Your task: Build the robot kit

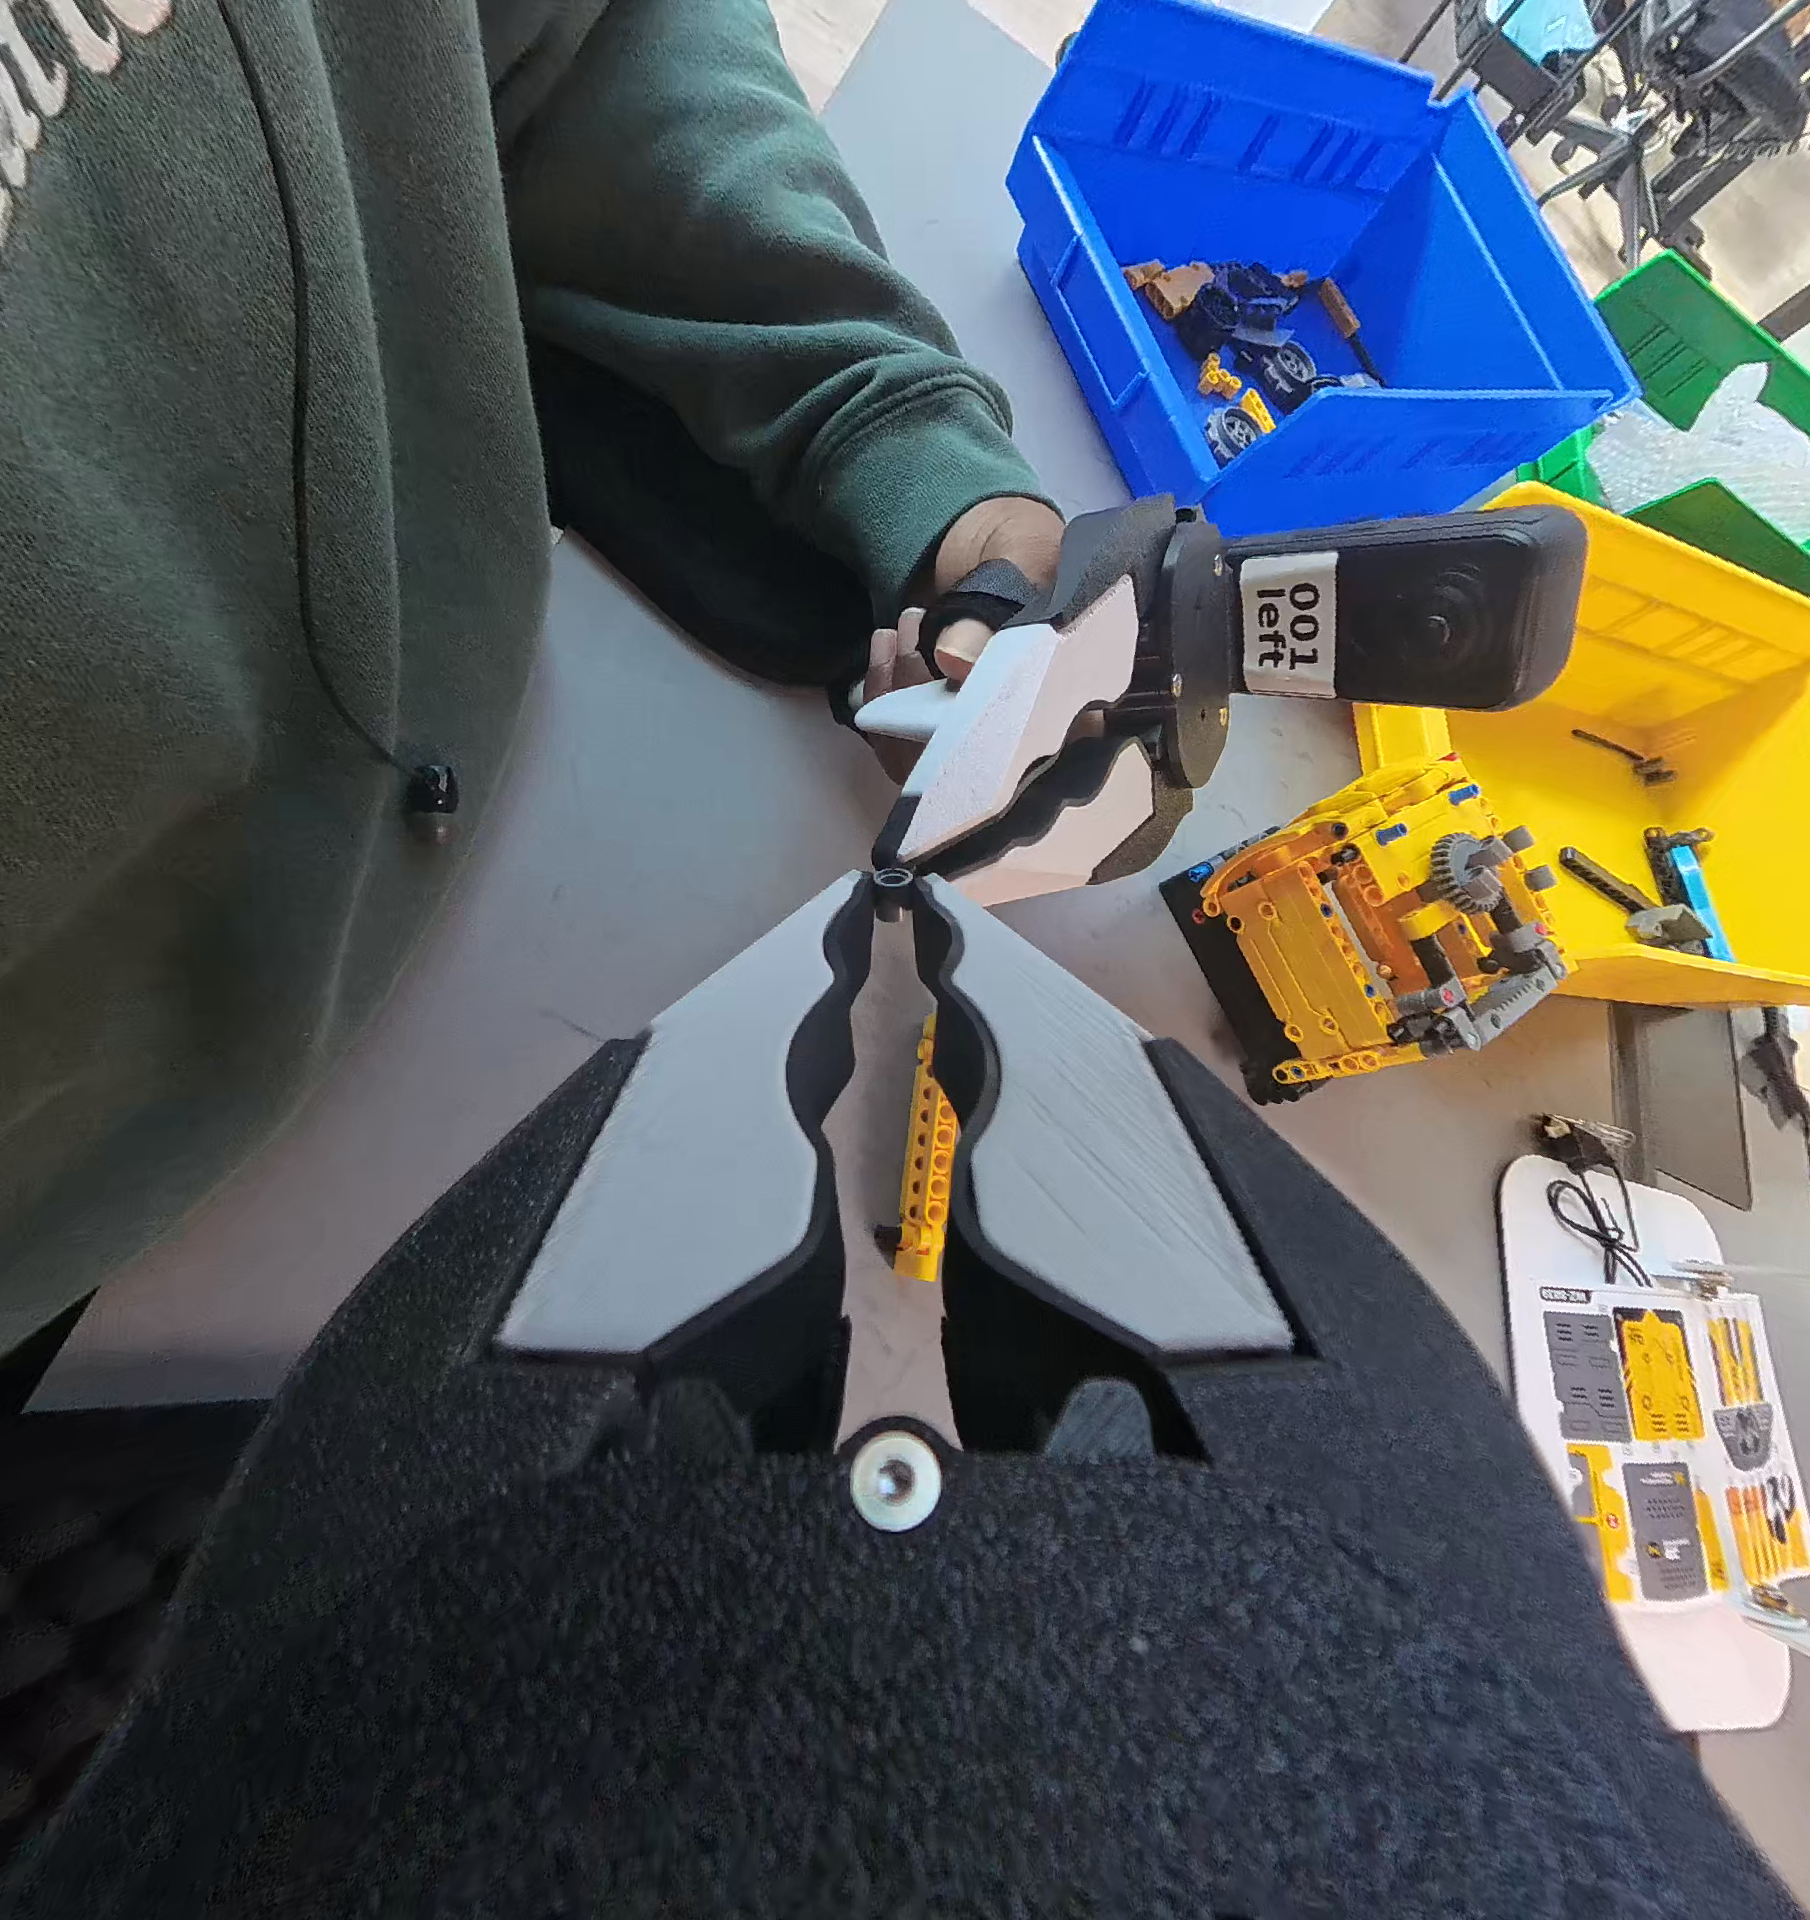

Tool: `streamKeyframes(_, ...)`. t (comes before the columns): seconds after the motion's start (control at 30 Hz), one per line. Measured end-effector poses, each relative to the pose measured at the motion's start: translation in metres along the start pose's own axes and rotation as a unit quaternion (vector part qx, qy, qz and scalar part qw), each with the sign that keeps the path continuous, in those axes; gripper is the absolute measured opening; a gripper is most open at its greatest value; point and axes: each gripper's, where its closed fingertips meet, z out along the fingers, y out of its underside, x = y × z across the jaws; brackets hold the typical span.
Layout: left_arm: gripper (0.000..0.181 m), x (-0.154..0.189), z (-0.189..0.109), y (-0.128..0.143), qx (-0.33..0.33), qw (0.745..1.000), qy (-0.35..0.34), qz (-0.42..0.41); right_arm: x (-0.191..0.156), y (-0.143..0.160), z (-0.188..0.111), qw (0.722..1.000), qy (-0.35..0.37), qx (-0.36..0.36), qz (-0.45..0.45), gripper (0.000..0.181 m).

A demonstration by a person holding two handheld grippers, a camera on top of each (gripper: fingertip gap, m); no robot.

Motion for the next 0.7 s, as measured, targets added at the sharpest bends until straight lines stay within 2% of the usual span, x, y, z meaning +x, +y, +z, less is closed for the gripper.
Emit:
streamKeyframes(0.1, 0.004, -0.008, -0.003, -0.003, 0.006, 1.0, -0.026, 0.003, 0.006, 0.006, 0.001, 1.0, 0.007, -0.023, -0.001, 0.006)
streamKeyframes(0.17, 0.005, -0.023, -0.012, -0.007, 0.003, 0.995, -0.094, 0.028, 0.012, 0.02, 0.003, 0.998, -0.001, -0.053, 0.032, 0.006)
streamKeyframes(0.2, 0.012, -0.034, -0.019, -0.009, -0.008, 0.989, -0.142, 0.05, 0.016, 0.032, 0.005, 0.996, -0.006, -0.074, 0.054, 0.006)
streamKeyframes(0.3, 0.023, -0.063, -0.044, -0.003, -0.078, 0.947, -0.285, 0.126, 0.023, 0.074, 0.014, 0.978, -0.025, -0.158, 0.132, 0.006)
streamKeyframes(0.37, 0.028, -0.077, -0.052, 0.012, -0.14, 0.921, -0.334, 0.147, 0.019, 0.095, 0.021, 0.963, -0.053, -0.205, 0.168, 0.006)
streamKeyframes(0.53, 0.032, -0.104, -0.059, 0.052, -0.269, 0.867, -0.386, 0.165, 0.015, 0.12, 0.033, 0.935, -0.098, -0.269, 0.21, 0.006)
streamKeyframes(0.6, 0.027, -0.11, -0.061, 0.06, -0.296, 0.852, -0.397, 0.171, 0.014, 0.123, 0.035, 0.928, -0.108, -0.283, 0.215, 0.006)
streamKeyframes(0.7, 0.017, -0.113, -0.059, 0.063, -0.309, 0.844, -0.401, 0.178, 0.015, 0.125, 0.037, 0.92, -0.118, -0.3, 0.221, 0.006)
